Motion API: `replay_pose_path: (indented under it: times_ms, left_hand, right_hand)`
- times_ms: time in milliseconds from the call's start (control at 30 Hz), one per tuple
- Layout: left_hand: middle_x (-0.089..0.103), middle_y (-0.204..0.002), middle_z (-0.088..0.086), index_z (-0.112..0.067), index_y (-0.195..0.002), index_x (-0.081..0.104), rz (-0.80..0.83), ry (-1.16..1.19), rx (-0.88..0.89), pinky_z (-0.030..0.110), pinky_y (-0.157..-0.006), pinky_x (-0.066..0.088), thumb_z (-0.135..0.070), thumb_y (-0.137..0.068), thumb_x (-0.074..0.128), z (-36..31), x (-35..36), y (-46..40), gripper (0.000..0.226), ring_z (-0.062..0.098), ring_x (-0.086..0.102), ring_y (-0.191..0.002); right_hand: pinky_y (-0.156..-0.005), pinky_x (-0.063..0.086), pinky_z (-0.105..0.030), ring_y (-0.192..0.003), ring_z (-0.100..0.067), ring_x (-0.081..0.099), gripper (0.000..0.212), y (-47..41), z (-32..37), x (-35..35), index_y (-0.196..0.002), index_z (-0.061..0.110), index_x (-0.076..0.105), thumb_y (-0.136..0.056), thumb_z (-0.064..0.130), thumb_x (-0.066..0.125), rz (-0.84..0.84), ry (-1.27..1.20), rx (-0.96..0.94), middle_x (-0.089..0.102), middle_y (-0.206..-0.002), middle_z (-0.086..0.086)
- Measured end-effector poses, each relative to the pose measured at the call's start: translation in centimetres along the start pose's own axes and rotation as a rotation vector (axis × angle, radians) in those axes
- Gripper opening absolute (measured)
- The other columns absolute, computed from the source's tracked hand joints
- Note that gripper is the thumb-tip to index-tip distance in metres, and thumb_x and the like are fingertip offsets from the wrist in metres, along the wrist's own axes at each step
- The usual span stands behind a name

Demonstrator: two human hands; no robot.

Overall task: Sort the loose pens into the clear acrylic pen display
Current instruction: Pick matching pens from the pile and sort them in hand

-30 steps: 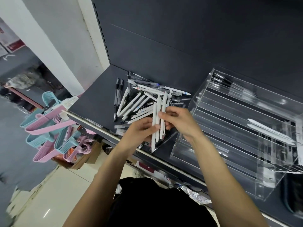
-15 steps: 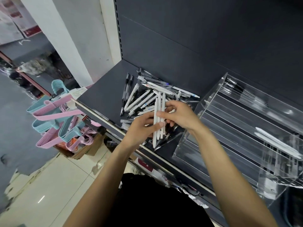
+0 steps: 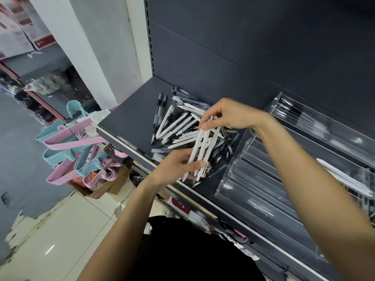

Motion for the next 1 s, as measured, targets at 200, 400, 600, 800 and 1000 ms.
replay_pose_path:
  times_ms: [200, 400, 600, 800, 1000]
  left_hand:
    - [0.065, -0.1, 0.011, -0.012, -0.12, 0.059, -0.064, -0.004, -0.075, 0.026, -0.076, 0.057, -0.006, -0.093, 0.055, 1.8, -1.4, 0.3, 0.028, 0.017, 0.069, -0.084]
    - [0.071, -0.099, 0.009, -0.003, -0.104, 0.055, -0.397, 0.507, 0.032, 0.031, -0.084, 0.057, -0.003, -0.094, 0.051, 0.3, -1.1, -1.4, 0.011, 0.026, 0.07, -0.094]
    - [0.073, -0.086, 0.006, -0.005, -0.086, 0.064, -0.312, 0.587, 0.068, 0.026, -0.082, 0.056, 0.004, -0.09, 0.053, -1.9, 1.2, -3.5, 0.015, 0.017, 0.07, -0.086]
    - [0.074, -0.09, 0.004, -0.005, -0.113, 0.059, -0.202, 0.645, -0.012, 0.024, -0.076, 0.056, 0.003, -0.092, 0.049, -1.6, 2.4, -4.3, 0.025, 0.016, 0.071, -0.088]
    - [0.072, -0.105, 0.006, -0.014, -0.114, 0.063, -0.149, 0.606, -0.037, 0.026, -0.081, 0.056, -0.012, -0.096, 0.047, -1.3, 2.9, -4.8, 0.023, 0.019, 0.068, -0.1]
  right_hand:
    - [-0.056, 0.051, -0.026, -0.057, -0.015, 0.061, 0.005, 3.0, -3.3, -2.4, -0.085, 0.019, 0.066, -0.088, 0.016, 0.065, -0.477, -0.377, 0.06, 0.064, -0.069, -0.006]
    - [-0.069, 0.057, -0.024, -0.07, -0.013, 0.069, 0.005, 6.5, -3.4, 3.0, -0.088, 0.013, 0.056, -0.091, 0.01, 0.059, -1.069, -0.719, 0.092, 0.065, -0.077, 0.004]
    - [-0.077, 0.053, -0.028, -0.082, -0.013, 0.065, 0.008, 7.1, -3.1, 8.1, -0.089, 0.022, 0.058, -0.091, 0.015, 0.06, -1.242, -0.665, 0.114, 0.065, -0.083, 0.011]
    - [-0.074, 0.046, -0.018, -0.082, -0.002, 0.059, 0.008, 7.9, -3.4, 9.1, -0.092, 0.022, 0.059, -0.091, 0.015, 0.059, -1.269, -0.595, 0.17, 0.062, -0.086, 0.021]
    - [-0.068, 0.046, -0.017, -0.076, -0.002, 0.059, 0.004, 9.1, -3.8, 10.0, -0.092, 0.02, 0.058, -0.092, 0.016, 0.058, -1.276, -0.643, 0.252, 0.064, -0.083, 0.015]
Point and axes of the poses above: each hand's wrist, its own y-axis away from the middle knuckle, its own x-axis out of the palm, z = x × y, the point moved 5 cm from there along -y, towards the middle knuckle
